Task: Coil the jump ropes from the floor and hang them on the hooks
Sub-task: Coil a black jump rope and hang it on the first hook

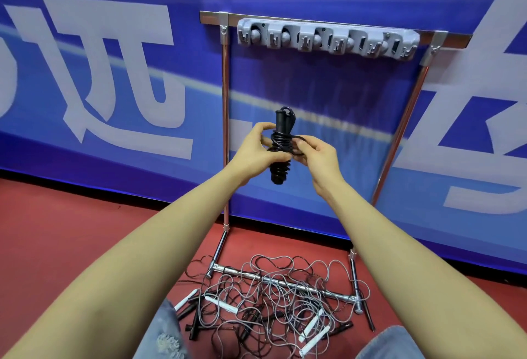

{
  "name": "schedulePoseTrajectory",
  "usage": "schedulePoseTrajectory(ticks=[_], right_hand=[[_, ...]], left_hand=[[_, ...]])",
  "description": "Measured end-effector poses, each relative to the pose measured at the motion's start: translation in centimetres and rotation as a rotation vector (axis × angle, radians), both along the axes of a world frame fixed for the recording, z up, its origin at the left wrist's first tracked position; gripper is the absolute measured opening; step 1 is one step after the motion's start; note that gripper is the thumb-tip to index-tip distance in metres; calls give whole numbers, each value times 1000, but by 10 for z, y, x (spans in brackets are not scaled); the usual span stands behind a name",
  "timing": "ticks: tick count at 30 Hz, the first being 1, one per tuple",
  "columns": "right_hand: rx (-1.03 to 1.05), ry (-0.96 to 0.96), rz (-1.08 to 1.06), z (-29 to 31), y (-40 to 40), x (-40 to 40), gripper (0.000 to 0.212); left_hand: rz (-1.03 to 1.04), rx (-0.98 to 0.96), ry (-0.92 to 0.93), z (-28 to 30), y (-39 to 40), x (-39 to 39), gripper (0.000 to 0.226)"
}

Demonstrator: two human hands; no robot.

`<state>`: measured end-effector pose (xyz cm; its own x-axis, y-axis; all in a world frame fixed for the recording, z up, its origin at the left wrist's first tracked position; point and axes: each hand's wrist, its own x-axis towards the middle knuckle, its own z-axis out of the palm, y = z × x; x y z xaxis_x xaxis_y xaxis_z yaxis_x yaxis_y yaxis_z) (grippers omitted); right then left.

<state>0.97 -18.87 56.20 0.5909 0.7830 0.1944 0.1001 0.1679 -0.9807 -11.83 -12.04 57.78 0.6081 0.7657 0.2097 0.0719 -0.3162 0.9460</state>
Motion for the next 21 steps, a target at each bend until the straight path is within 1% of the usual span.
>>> schedulePoseTrajectory(ticks=[2, 4, 6, 8, 9, 11, 12, 15, 18, 21], right_hand=[[-39, -34, -11, -2, -2, 3, 25], [-50, -52, -30, -3, -1, 4, 25], [-27, -12, -30, 0, 1, 4, 25], [-24, 13, -50, 2, 1, 5, 24], [-31, 13, -70, 1, 1, 6, 23], [-41, 11, -107, 0, -1, 6, 20], [-45, 14, -116, -2, -1, 6, 20], [-63, 14, -139, -5, 3, 3, 22], [-80, -38, -154, -5, 3, 2, 23], [-96, -123, -127, -3, -1, 0, 21]], left_hand=[[-1, -1, 11, 0, -2, 0, 62], [-13, -9, 14, -1, -7, 2, 51], [-16, -21, -6, -2, -11, 4, 40], [-10, 12, 12, -3, -12, 7, 37], [13, 78, 73, -4, -11, 8, 39], [94, 278, 267, -8, -7, 14, 47], [125, 329, 322, -11, -9, 17, 49], [154, 370, 334, -18, -20, 26, 56], [192, 403, 425, -23, -29, 29, 64], [304, 534, 536, -22, -33, 29, 80]])
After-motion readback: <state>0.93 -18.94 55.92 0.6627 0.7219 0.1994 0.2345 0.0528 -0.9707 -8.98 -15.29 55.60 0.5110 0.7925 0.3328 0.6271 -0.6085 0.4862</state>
